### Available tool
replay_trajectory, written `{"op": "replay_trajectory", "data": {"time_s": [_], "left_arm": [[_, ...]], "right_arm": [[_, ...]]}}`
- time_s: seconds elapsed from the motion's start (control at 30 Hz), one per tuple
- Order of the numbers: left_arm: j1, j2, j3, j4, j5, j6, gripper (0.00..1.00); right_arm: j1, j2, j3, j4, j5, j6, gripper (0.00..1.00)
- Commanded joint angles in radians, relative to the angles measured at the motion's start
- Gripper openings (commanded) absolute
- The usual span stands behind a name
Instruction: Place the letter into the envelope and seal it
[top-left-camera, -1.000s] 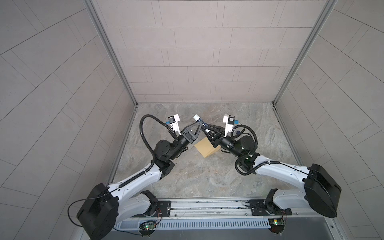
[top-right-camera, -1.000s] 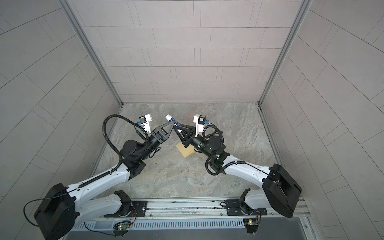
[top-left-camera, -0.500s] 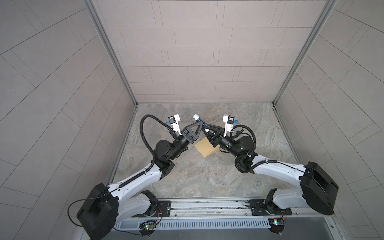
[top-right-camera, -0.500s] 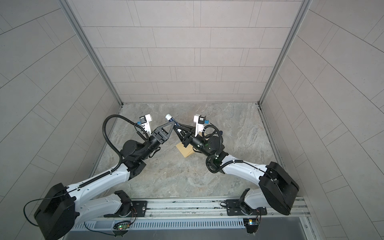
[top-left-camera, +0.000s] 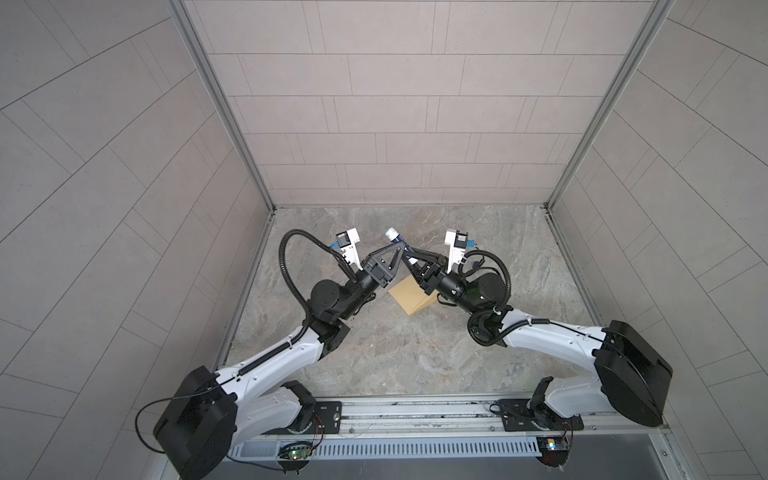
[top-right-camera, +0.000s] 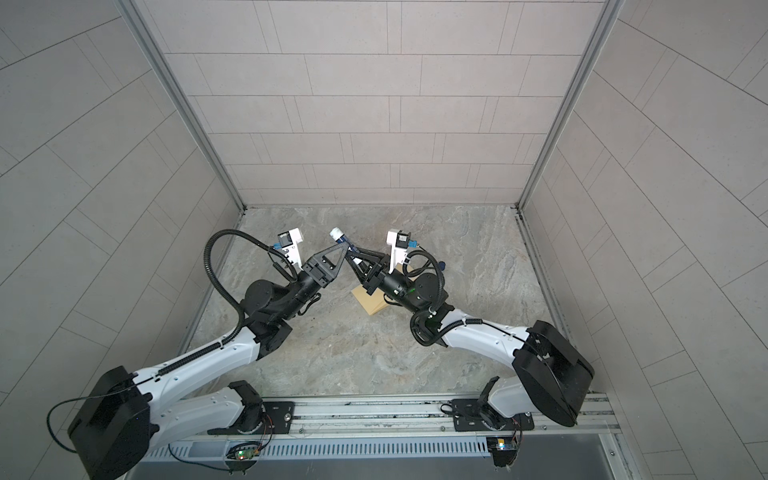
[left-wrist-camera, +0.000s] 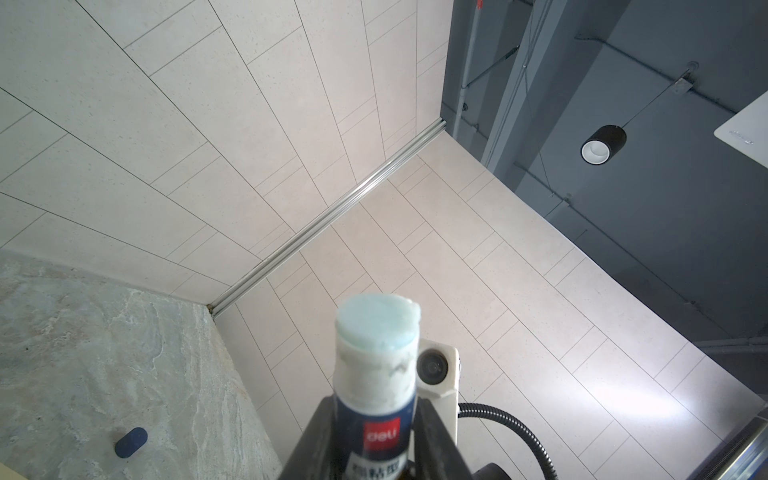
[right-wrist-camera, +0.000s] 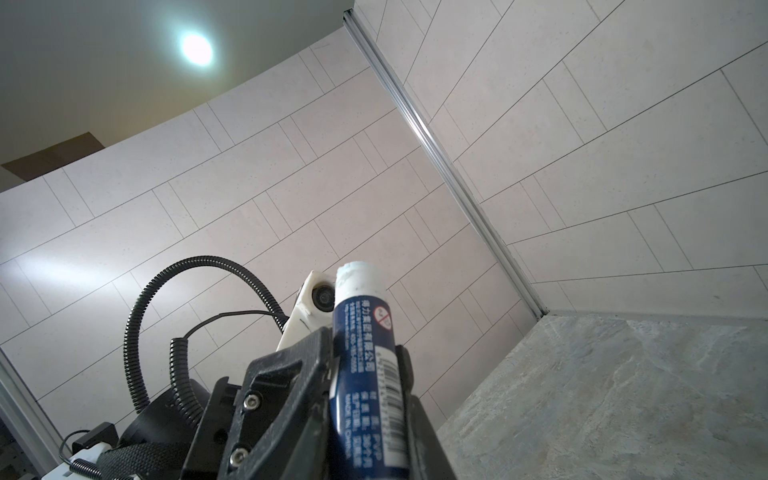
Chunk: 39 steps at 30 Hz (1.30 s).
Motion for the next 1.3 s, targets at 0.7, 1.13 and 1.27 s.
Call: {"op": "replay_trajectory", "data": {"time_s": [0.7, 1.13, 1.27], "left_arm": [[0.011, -0.096, 0.008, -0.048, 0.020, 0.128, 0.35], [0.013, -0.106, -0.001, -0.050, 0.015, 0.134, 0.11], [0.013, -0.109, -0.001, -0.051, 0.019, 0.137, 0.03]], "right_arm": [[0.005, -0.037, 0.023, -0.063, -0.093, -0.015, 0.00], [0.004, -0.028, 0.021, -0.050, -0.110, 0.006, 0.00], [0.004, -0.032, 0.020, -0.056, -0.113, 0.002, 0.02]]}}
